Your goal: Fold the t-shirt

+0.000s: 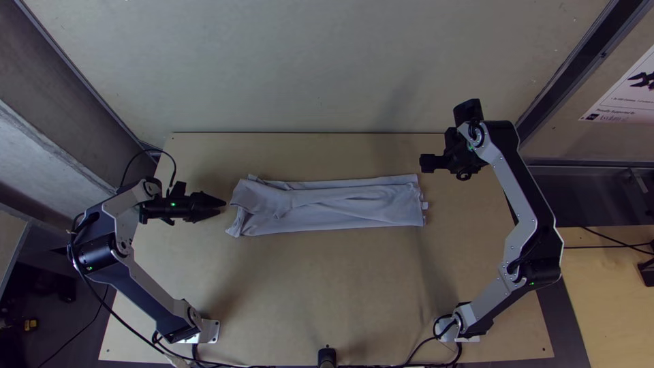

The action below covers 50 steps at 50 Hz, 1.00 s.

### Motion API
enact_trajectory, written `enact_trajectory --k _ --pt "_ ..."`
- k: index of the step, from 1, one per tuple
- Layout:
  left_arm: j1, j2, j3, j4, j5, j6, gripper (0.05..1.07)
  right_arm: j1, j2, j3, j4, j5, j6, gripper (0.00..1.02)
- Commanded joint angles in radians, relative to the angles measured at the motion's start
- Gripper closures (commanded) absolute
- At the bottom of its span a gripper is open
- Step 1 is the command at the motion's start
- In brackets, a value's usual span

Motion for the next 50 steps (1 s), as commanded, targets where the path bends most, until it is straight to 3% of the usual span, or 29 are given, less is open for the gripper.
enact_trajectory --k 1,27,50 --pt "0.003 0.020 -0.035 -0.023 0.020 0.030 0.10 0.012 -0.036 -0.040 -0.014 0.013 -0.001 0.04" --pt "-0.060 0.123 0.018 -0.025 0.079 -0.125 0.10 0.055 -0.091 -0.104 0.000 0.048 -0.002 0.04" --pt "-0.187 0.001 0.018 -0.023 0.128 -0.215 0.10 0.062 -0.129 -0.175 0.029 0.065 -0.009 0.04"
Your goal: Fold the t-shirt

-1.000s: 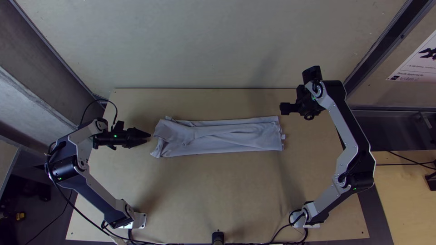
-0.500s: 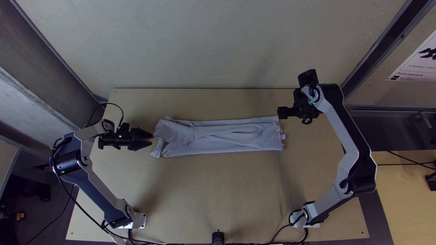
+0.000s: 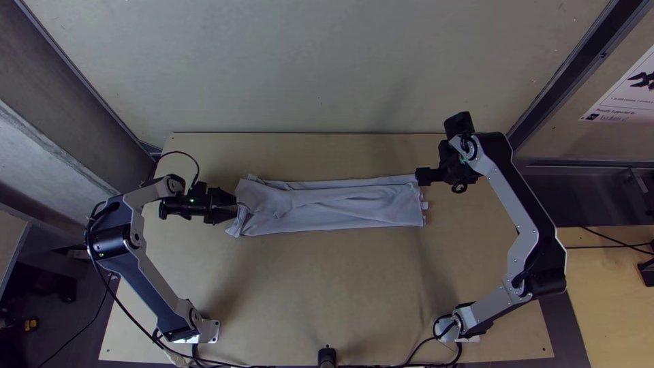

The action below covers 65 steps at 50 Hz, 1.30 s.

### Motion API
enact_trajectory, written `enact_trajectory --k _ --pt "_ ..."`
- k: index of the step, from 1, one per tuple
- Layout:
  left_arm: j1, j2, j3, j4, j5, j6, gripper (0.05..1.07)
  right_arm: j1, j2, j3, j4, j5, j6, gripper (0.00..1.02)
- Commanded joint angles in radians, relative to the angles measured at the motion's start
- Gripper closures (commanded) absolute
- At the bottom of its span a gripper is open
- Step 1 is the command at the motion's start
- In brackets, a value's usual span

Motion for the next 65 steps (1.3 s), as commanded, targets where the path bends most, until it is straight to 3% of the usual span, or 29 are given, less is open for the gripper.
enact_trajectory --k 1,28,36,44,58,62,65 --pt "-0.044 -0.073 -0.006 -0.007 0.023 -0.036 0.10 0.010 -0.046 -0.026 0.011 0.009 -0.009 0.04" --pt "-0.152 -0.082 0.047 0.062 -0.040 -0.197 0.10 0.001 -0.109 -0.159 0.080 0.009 -0.010 0.04" --pt "-0.227 -0.075 0.022 0.224 -0.247 -0.308 0.10 0.006 -0.132 -0.191 0.100 0.009 -0.009 0.04" --pt "-0.304 -0.055 0.020 0.278 -0.427 -0.341 0.10 0.000 -0.147 -0.213 0.105 0.009 -0.009 0.04" --pt "-0.478 -0.039 0.007 0.344 -0.589 -0.417 0.10 -0.014 -0.185 -0.274 0.126 0.009 -0.010 0.04" --pt "-0.528 -0.019 0.008 0.349 -0.664 -0.452 0.16 -0.016 -0.193 -0.280 0.128 0.009 -0.010 0.04" --pt "-0.560 -0.013 0.008 0.355 -0.726 -0.469 0.35 -0.019 -0.199 -0.282 0.128 0.009 -0.010 0.04"
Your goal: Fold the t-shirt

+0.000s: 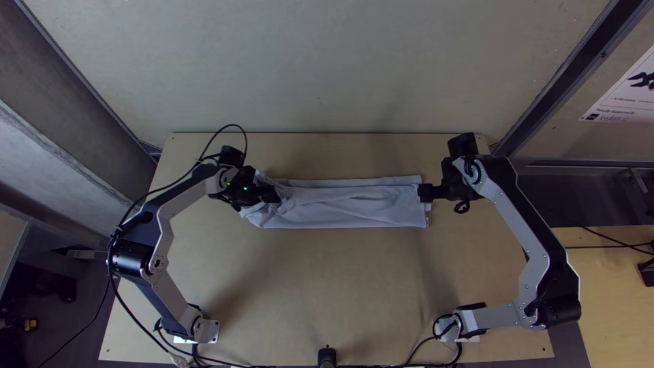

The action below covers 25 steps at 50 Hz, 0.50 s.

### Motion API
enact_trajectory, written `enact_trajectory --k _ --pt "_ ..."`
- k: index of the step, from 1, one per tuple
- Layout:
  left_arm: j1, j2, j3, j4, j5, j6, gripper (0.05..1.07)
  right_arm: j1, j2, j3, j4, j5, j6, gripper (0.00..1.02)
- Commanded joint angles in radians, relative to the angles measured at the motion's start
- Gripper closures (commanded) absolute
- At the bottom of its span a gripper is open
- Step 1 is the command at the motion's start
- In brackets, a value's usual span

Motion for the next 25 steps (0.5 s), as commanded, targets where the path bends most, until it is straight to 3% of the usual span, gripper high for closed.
enact_trajectory --k 1,4,6,7,25 --pt "-0.073 0.104 -0.062 0.005 -0.075 -0.050 0.45 -0.010 -0.038 -0.021 0.004 0.010 -0.010 0.04" --pt "-0.089 0.102 -0.065 0.021 -0.119 -0.071 0.71 -0.013 -0.049 -0.027 0.004 0.010 -0.010 0.04" --pt "-0.089 0.098 -0.065 0.024 -0.125 -0.071 0.98 -0.015 -0.053 -0.033 0.004 0.010 -0.010 0.04" --pt "-0.089 0.098 -0.063 0.025 -0.125 -0.071 1.05 -0.017 -0.055 -0.036 0.004 0.010 -0.010 0.04" --pt "0.048 -0.010 -0.008 -0.122 -0.125 -0.016 1.04 -0.018 -0.087 -0.099 0.029 0.010 -0.008 0.04"
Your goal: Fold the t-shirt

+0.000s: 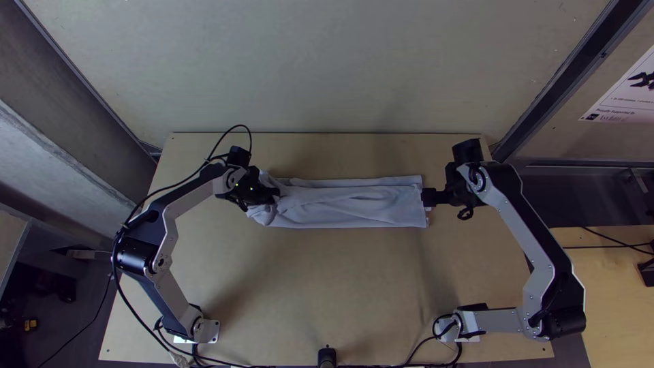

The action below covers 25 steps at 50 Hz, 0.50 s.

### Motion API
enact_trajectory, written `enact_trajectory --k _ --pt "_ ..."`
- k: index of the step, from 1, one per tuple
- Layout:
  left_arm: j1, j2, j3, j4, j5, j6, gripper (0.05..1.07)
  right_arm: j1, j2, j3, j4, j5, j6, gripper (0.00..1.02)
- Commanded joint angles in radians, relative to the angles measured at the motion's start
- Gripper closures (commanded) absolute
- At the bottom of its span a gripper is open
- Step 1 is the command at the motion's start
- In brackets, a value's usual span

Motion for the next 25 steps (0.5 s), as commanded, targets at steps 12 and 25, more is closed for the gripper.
enact_trajectory --k 12,25 --pt "0.254 -0.051 0.035 -0.247 -0.075 0.237 1.04 -0.006 -0.032 -0.023 0.012 0.009 -0.010 0.04" --pt "0.473 -0.049 0.142 -0.310 -0.253 0.472 1.05 -0.014 -0.043 -0.034 0.016 0.009 -0.012 0.04"
